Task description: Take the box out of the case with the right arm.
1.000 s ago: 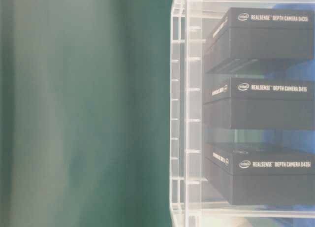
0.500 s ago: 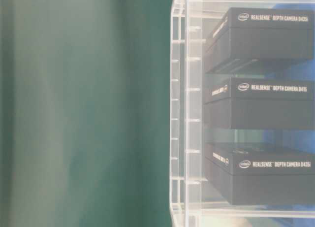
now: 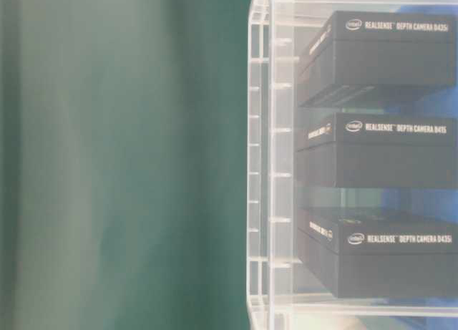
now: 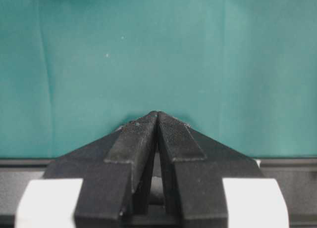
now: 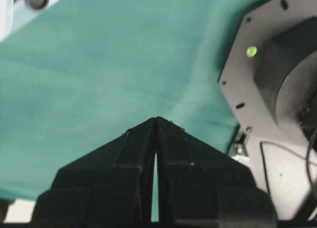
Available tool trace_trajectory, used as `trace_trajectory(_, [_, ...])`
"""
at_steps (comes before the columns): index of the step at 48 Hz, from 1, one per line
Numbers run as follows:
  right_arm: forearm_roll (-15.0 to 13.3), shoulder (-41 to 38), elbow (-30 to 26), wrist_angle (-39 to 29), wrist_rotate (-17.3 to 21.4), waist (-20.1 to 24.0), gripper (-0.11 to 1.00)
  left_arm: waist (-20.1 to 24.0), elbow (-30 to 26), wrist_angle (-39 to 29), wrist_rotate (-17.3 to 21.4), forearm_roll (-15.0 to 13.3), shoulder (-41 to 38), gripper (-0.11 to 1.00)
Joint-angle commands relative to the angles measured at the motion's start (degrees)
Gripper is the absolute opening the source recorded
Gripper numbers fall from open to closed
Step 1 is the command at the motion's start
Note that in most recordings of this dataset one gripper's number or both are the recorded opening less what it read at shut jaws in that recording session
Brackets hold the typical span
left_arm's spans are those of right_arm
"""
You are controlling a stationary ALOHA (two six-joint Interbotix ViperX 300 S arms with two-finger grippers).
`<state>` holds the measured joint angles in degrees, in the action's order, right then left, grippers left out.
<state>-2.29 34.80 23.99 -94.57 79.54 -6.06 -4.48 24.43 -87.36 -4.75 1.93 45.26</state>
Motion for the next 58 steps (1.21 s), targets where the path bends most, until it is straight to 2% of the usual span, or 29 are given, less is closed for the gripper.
trace_trajectory(1, [-0.62,-0.35,-1.58,-0.09,-2.64,-3.78,0.0,-0.18,-1.41,0.18,0.0,-0.09,-0.35,0.0])
trace_trajectory(9, [-0.79,-1.58,-1.58,2.29,-9.58,-10.99,0.0,-0.18,-1.41,0.18,0.0,-0.09,-0.35,0.0])
trace_trajectory(13, [-0.79,-2.11,-1.58,4.13,-11.34,-12.66,0.0,-0.18,-1.41,0.18,0.0,-0.09,-0.35,0.0])
trace_trajectory(43, [-0.97,-3.25,-0.88,5.89,-11.07,-13.27,0.01,-0.18,-1.41,0.18,-0.09,-0.09,-0.35,0.0])
trace_trajectory(46, [-1.32,-3.25,-0.62,5.71,-10.46,-13.27,0.09,-0.26,-1.41,0.18,0.0,-0.09,-0.35,0.0])
trace_trajectory(49, [-1.93,-3.25,-0.44,5.54,-9.67,-13.27,0.24,-0.18,-1.41,0.18,0.0,-0.09,-0.35,0.0])
trace_trajectory(58, [-3.69,-3.25,-0.44,5.1,-8.09,-13.27,0.81,-0.18,-1.41,0.18,-0.26,-0.09,-0.35,0.0])
